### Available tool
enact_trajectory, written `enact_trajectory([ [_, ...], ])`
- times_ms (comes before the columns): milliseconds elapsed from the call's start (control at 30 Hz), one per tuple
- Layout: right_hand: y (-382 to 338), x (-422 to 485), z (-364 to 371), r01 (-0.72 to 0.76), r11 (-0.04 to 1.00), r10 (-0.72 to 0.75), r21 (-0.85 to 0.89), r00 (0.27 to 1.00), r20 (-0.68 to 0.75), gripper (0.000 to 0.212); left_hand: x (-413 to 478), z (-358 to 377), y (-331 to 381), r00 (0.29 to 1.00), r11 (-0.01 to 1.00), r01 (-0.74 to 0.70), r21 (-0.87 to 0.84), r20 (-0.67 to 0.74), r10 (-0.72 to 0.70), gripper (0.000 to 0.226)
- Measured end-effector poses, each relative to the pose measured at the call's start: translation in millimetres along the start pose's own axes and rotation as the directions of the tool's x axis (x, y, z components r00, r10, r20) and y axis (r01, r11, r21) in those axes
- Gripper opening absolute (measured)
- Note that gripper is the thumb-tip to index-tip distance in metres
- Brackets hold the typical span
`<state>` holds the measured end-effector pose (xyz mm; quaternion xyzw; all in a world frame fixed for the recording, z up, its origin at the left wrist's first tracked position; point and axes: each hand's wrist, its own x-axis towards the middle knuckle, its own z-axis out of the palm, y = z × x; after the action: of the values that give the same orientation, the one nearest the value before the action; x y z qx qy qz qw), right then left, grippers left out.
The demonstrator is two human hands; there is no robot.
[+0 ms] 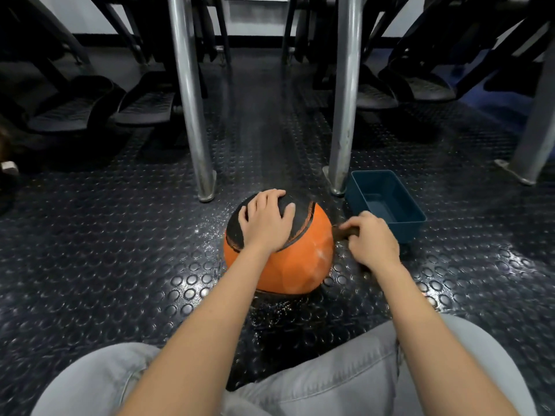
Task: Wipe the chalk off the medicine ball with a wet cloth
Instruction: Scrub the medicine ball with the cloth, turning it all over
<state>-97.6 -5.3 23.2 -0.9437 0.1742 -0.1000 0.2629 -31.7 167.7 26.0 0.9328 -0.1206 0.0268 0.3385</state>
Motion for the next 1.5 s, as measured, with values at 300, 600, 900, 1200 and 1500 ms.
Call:
enact_trajectory([
  [300, -12.4, 0.0, 9.2, 0.144, 0.974, -0.163, 0.173, 0.981, 0.102, 0.04, 21.5, -41.2, -33.7, 0.859, 0.978, 0.018, -0.206, 0.504, 0.09, 0.108],
  [600, -32.4, -8.7, 11.5, 0.422, 0.824, -0.431, 0.378, 0.9, -0.065, 0.036, 22.1, -37.6, -32.2, 0.885, 0.99, -0.061, -0.123, 0.452, 0.111, 0.098],
  [900, -11.7, -4.4, -1.3, 0.205, 0.962, -0.162, 0.183, 0.961, -0.223, 0.027, 16.6, -34.6, -25.1, 0.891, 0.989, -0.021, -0.144, 0.447, 0.084, 0.096],
  [1200, 3.6, -1.3, 11.5, -0.025, 1.0, 0.025, -0.013, 1.0, -0.003, 0.034, 14.3, -34.1, -26.6, 0.901, 0.988, -0.021, -0.151, 0.426, 0.084, 0.097],
  [1500, -14.3, -3.7, 17.6, 0.193, 0.944, -0.207, 0.267, 0.978, 0.024, 0.038, 16.5, -33.3, -26.0, 0.913, 0.989, -0.014, -0.149, 0.401, 0.073, 0.095],
])
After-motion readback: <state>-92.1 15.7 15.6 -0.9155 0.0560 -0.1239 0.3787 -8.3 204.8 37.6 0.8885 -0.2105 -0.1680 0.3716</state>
